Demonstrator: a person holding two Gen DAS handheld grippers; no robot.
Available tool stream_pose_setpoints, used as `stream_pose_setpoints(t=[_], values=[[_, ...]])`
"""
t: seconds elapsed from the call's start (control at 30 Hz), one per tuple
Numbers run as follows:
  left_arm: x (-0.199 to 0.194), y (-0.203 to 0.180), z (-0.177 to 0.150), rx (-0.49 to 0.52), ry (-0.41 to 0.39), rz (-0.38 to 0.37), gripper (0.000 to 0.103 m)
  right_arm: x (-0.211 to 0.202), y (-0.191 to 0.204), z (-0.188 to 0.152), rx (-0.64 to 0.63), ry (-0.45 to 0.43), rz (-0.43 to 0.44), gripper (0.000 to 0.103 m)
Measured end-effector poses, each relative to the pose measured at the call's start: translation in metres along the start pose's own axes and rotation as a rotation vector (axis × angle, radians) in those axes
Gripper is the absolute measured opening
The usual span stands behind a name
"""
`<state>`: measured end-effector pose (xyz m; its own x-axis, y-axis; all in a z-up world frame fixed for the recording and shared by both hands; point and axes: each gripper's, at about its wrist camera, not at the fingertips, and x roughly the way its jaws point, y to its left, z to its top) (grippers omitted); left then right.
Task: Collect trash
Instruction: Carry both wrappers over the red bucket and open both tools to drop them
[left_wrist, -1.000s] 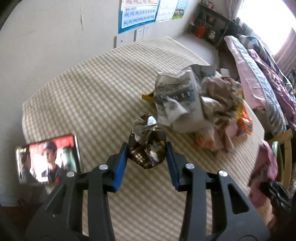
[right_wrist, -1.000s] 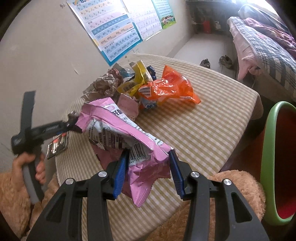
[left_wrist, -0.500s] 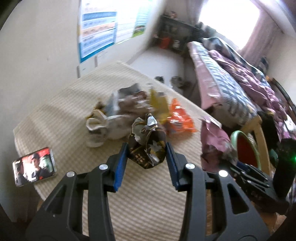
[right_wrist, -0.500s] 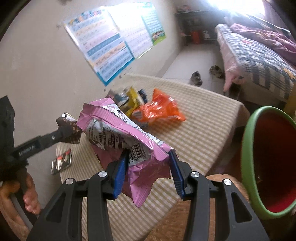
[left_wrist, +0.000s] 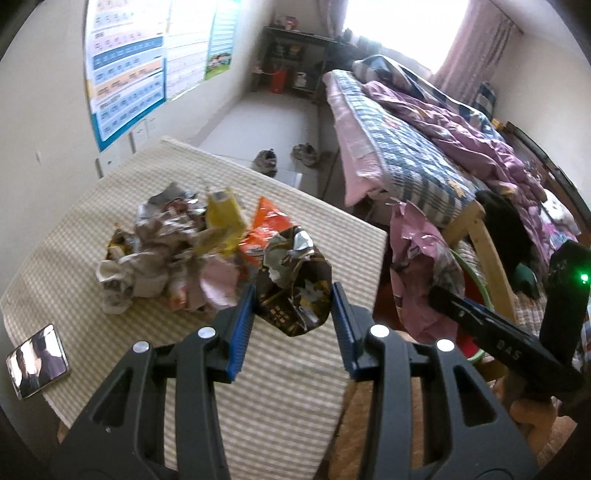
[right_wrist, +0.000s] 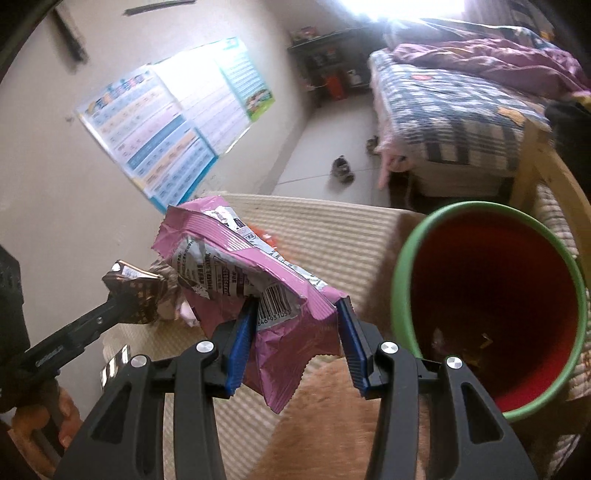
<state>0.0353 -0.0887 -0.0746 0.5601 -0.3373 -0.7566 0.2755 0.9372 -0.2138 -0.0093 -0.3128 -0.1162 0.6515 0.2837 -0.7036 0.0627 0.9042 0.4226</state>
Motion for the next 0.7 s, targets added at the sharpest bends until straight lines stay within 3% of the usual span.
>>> stream_pose_setpoints(t=[0.4,0.7], values=[[0.029,-0.060,0.000,0.106,0.051,-0.083,0.039,-0.024,-0.060,0.006,0.133,-0.059,-0.127,0.044],[0.053,-0.122,0.005,0.190,0.093,-0.208,0.039,-0.052,-0.114,0.001,0.255,-0.097,-0.244,0.044]])
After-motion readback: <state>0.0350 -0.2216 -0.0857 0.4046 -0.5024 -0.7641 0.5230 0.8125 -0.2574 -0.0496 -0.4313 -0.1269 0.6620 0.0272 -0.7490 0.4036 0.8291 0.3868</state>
